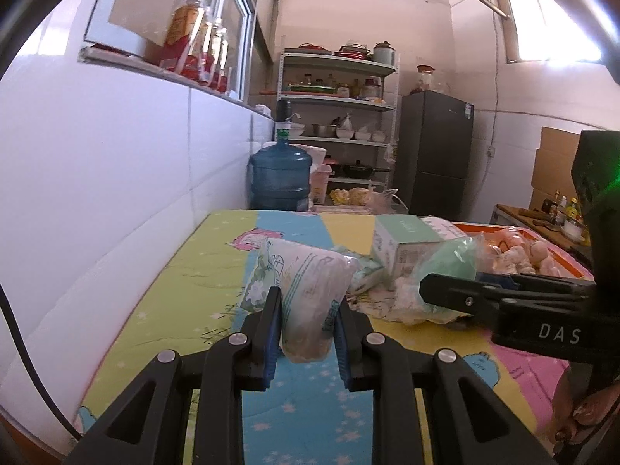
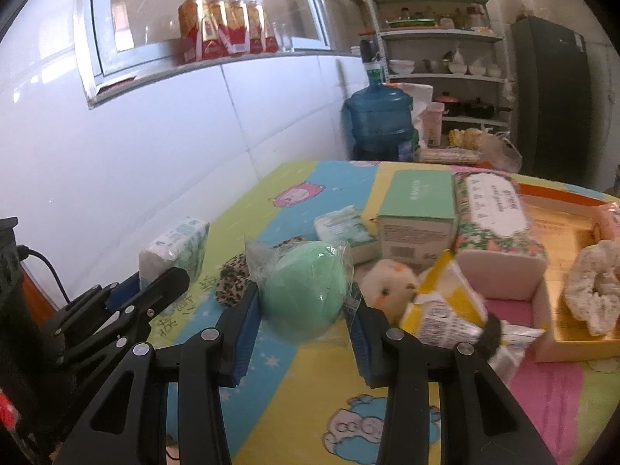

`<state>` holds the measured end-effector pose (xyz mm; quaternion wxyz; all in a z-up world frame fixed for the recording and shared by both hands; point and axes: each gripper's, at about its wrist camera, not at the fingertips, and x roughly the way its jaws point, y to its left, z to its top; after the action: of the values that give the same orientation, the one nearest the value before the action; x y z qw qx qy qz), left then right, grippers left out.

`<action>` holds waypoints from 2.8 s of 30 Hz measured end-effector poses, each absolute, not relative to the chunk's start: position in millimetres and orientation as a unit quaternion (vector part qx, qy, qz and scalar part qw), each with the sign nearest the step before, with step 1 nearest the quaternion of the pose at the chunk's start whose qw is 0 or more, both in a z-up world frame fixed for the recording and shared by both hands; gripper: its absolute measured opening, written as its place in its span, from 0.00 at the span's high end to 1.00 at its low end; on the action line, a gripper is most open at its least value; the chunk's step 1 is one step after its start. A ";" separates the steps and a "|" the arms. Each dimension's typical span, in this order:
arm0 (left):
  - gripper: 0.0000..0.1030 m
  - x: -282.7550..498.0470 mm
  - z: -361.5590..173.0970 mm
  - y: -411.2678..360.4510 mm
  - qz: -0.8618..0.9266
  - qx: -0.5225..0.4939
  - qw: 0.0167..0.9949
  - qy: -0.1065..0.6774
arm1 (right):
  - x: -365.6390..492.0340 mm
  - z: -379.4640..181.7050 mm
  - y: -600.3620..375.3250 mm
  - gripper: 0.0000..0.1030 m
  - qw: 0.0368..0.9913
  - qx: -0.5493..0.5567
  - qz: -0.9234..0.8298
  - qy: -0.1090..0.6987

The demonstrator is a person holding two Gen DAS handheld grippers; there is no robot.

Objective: Organize soft objects
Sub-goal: 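Carry the wipes pack with the left gripper while the right carries the green ball to the box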

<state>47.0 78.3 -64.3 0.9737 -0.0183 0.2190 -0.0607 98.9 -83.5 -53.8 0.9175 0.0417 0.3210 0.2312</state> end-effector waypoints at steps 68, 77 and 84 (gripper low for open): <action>0.76 108.2 -45.7 -195.9 -0.247 0.035 0.939 0.236 | 71.5 -45.5 -375.0 0.57 0.951 0.144 0.040 0.271; 0.76 134.9 -46.2 -217.1 -0.251 0.020 0.935 0.250 | 78.0 -54.0 -413.9 0.57 0.950 0.156 0.004 0.272; 0.76 159.9 -47.4 -230.0 -0.249 0.013 0.932 0.263 | 89.1 -59.8 -442.2 0.57 0.946 0.163 -0.021 0.280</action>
<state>159.9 -230.0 -47.4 0.9321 0.0126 0.2628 -0.2490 89.1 -442.2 -59.8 0.9459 0.1634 0.2797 -0.0209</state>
